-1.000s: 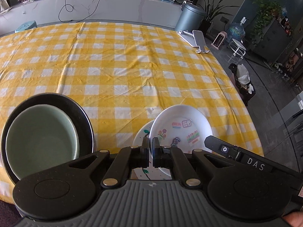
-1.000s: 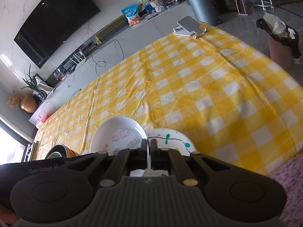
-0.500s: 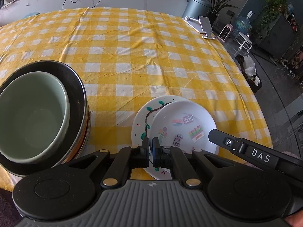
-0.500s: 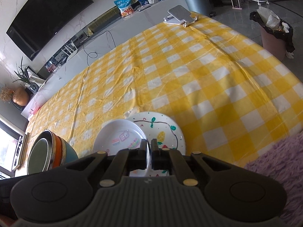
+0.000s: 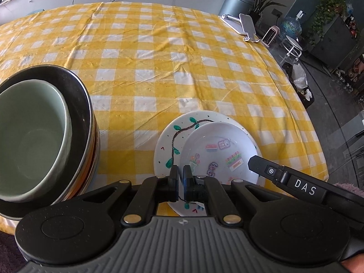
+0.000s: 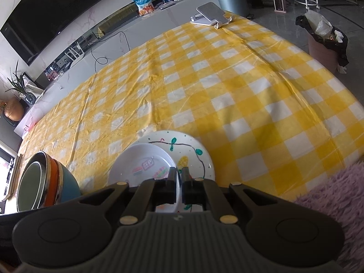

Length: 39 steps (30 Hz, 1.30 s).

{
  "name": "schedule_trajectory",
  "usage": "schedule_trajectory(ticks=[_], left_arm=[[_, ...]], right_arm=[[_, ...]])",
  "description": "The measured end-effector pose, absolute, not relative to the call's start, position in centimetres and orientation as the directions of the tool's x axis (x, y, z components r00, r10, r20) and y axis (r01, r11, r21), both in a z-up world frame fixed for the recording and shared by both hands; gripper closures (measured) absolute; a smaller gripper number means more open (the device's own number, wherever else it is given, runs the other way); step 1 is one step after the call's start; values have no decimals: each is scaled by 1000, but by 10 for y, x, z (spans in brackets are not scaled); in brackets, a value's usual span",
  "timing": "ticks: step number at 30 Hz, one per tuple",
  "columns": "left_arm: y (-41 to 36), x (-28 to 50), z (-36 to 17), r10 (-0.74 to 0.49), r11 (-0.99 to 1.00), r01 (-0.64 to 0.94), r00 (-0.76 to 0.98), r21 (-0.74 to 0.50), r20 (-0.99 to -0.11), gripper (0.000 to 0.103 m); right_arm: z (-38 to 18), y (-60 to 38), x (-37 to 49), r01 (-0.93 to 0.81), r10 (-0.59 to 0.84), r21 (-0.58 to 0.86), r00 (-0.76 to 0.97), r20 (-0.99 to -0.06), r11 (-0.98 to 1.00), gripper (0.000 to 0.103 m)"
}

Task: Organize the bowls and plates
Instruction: 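Carry the sticker bowl onto the 'Fruity' plate and open the left tool, then move the open left tool to the rim of the nested bowl stack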

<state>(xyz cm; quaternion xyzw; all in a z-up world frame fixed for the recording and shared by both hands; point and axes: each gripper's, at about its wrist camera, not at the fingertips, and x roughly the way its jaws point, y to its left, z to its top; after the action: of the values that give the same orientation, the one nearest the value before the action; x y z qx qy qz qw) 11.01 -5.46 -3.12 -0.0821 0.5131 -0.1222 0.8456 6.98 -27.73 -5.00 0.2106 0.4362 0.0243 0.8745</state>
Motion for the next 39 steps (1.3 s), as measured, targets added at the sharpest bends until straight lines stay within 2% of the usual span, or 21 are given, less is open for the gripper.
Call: schedule_trajectory(ticks=[13,20,25,29,34,39], left_arm=[[-60,115,-38,-284,959,137,461,-249,-841,100],[-62,114,-39,-288,958,151,462,-245,-839,95],[-61,112,-37,-295,955,157,475,-251,-829,85],[-62,110,-33,-301,954,164,485,-253,-821,80],[-63,105,-25,-307,951,183,498,-248,-811,77],[-64,96,-9,-318,947,218,525,-236,-790,70]], right_arm=[[-57,-274,77,163,193,358,606,-771,919,103],[-58,-272,77,160,186,346,605,-775,924,102],[-56,-274,75,165,185,357,620,-763,919,96],[-54,-277,73,162,193,375,637,-746,913,78],[-52,-280,71,164,201,396,655,-728,903,76],[-49,-284,68,182,183,398,669,-720,899,66]])
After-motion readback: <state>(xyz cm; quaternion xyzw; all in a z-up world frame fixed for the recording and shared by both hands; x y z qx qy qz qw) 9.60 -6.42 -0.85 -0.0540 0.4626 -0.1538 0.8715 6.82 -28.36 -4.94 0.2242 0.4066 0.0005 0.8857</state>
